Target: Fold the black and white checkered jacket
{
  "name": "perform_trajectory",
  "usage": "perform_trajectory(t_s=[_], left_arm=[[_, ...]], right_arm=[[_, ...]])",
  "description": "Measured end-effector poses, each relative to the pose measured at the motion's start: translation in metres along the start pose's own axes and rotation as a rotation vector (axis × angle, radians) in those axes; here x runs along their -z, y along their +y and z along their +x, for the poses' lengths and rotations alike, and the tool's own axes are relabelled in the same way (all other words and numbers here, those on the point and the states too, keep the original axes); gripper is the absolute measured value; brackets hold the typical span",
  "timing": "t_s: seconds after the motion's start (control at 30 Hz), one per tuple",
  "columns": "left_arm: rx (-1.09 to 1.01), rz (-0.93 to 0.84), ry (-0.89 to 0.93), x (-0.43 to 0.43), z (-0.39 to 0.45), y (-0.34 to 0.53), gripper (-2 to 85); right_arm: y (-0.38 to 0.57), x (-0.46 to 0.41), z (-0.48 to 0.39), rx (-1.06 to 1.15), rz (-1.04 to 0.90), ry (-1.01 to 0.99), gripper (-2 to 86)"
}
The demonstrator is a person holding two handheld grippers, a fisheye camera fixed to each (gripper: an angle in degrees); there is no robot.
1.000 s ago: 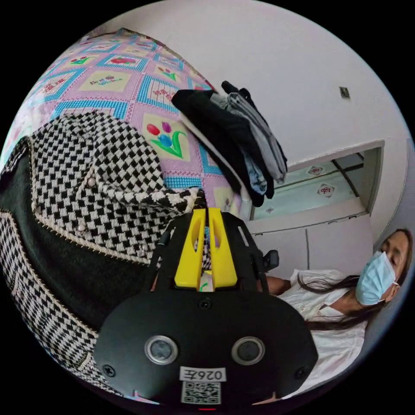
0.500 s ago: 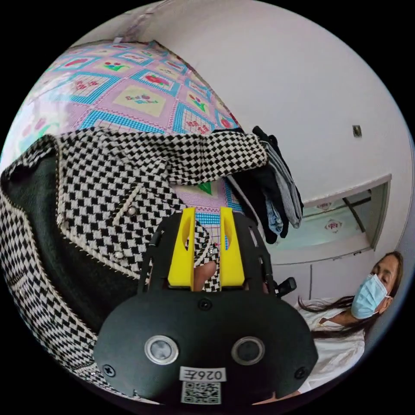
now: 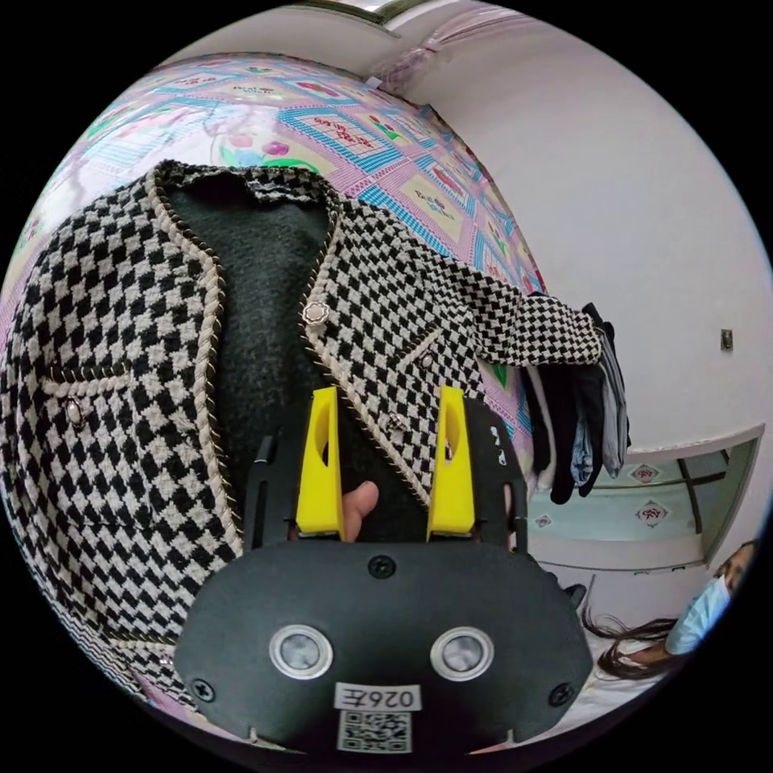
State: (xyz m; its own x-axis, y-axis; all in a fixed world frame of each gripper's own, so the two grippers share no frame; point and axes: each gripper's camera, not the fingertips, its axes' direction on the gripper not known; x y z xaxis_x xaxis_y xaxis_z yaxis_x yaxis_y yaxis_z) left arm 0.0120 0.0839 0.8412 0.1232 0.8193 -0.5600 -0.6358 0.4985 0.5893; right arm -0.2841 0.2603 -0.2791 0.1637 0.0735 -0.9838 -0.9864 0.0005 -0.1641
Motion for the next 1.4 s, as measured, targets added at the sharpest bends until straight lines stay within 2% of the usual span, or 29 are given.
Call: perform_trajectory(t_s=[0.23, 0.47, 0.6, 0.67, 0.73, 0.93, 1.0, 1.1, 1.23, 1.3, 1.4], left_arm=[[0.029, -0.051, 0.174, 0.008, -0.023, 0.009, 17.6], [0.082, -0.102, 0.395, -0.008, -0.034, -0.011, 19.6], [0.188, -0.113, 0.445, -0.016, -0.047, -0.017, 3.7], [0.186, -0.049, 0.491, -0.010, -0.044, -0.015, 1.1], [0.104, -0.045, 0.535, -0.006, -0.024, -0.024, 0.1], [-0.140, -0.037, 0.619, 0.027, 0.038, -0.062, -0.5], [-0.223, -0.054, 0.583, 0.038, 0.049, -0.072, -0.5], [-0.274, -0.148, 0.435, 0.042, 0.042, -0.082, -0.2], [-0.126, -0.301, 0.169, 0.020, -0.018, -0.074, 1.1], [-0.082, -0.298, 0.163, 0.018, -0.037, -0.063, 2.4], [-0.052, -0.245, 0.256, 0.016, -0.050, -0.048, 5.5]], right_arm=[[-0.027, 0.061, 0.061, -0.293, 0.095, -0.185, 0.0], [-0.068, 0.130, 0.079, -0.334, 0.211, -0.270, -0.3], [-0.068, 0.133, 0.085, -0.359, 0.199, -0.256, -0.3], [-0.069, 0.105, 0.097, -0.373, 0.011, -0.197, -0.3], [-0.066, 0.093, 0.109, -0.409, -0.067, -0.184, -0.4], [-0.062, 0.159, 0.139, -0.493, 0.274, -0.175, -0.3], [-0.067, 0.168, 0.133, -0.466, 0.316, -0.200, -0.3], [-0.077, 0.153, 0.107, -0.396, 0.280, -0.283, 0.0], [-0.090, 0.065, 0.049, -0.281, 0.009, -0.465, 2.5], [-0.089, 0.041, 0.032, -0.263, -0.055, -0.520, 3.5], [-0.083, 0.036, 0.030, -0.297, -0.048, -0.601, 4.6]])
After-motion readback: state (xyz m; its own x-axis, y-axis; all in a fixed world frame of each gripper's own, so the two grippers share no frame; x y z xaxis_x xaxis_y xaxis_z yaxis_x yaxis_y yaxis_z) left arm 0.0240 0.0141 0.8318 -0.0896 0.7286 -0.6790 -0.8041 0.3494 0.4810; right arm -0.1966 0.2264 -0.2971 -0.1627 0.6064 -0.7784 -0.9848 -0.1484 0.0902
